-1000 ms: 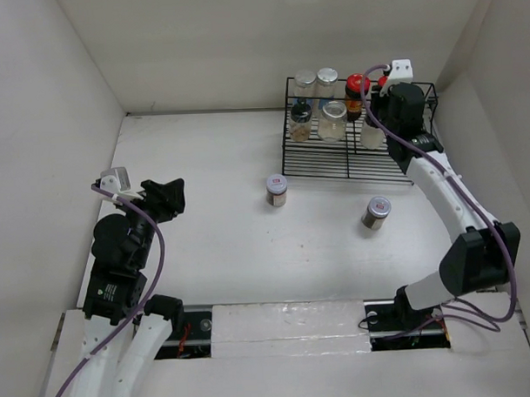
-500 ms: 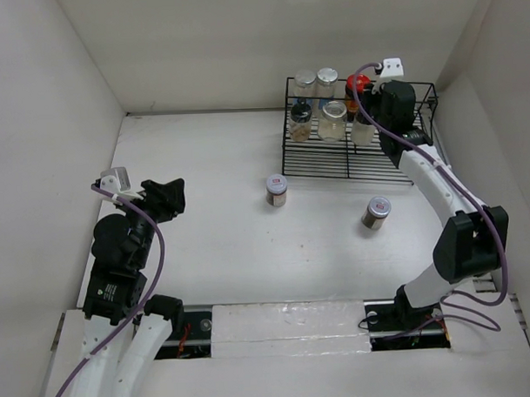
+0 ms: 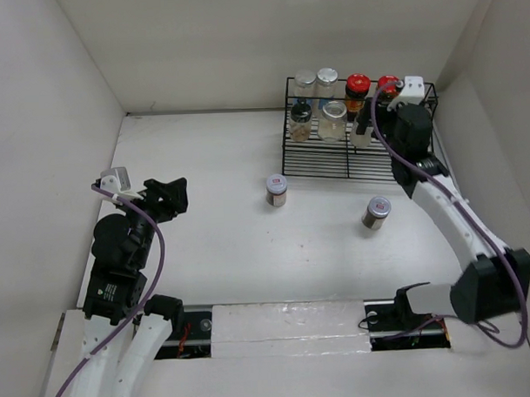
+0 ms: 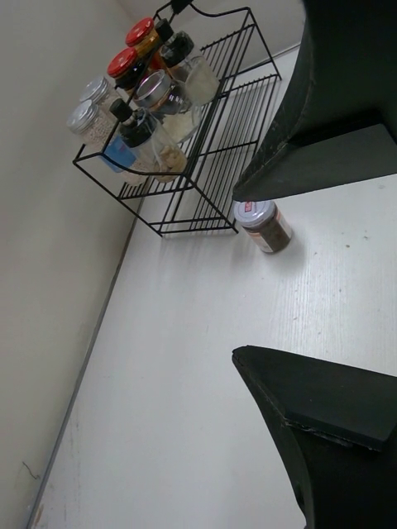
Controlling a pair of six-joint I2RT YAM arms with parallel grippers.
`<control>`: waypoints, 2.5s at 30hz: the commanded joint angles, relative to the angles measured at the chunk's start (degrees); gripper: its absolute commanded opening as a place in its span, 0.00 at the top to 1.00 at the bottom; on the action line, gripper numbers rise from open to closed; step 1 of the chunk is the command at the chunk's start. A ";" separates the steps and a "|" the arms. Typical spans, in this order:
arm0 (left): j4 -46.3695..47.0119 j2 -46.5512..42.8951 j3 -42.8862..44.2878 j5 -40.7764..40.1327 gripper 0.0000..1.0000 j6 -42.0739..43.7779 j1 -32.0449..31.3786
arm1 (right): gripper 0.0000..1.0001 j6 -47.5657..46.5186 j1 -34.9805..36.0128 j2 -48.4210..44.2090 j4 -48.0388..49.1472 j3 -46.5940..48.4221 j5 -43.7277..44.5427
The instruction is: Organize the condiment bottles
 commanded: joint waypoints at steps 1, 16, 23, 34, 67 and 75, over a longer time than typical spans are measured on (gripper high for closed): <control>2.77 -0.10 -0.02 0.58 0.34 0.59 0.20 | 0.05 5.73 2.65 -12.36 1.42 -8.17 7.08; 3.30 -1.33 -0.02 3.48 0.34 1.11 0.20 | 0.04 22.62 5.47 -22.14 -16.96 -33.15 15.99; 3.30 -1.96 -0.02 3.48 0.34 1.11 0.20 | 0.10 24.29 3.55 -18.72 -17.49 -34.39 11.24; 3.30 -1.96 -0.02 3.48 0.34 1.11 0.20 | 0.52 22.89 3.01 -22.57 -20.19 -32.47 13.25; 2.77 -0.37 -0.02 2.69 0.32 1.11 0.20 | 0.39 10.31 -11.40 9.32 -11.16 14.57 -1.77; 2.77 0.15 -0.02 2.69 0.32 1.11 0.20 | 0.12 11.98 -12.02 7.04 -10.02 14.56 0.50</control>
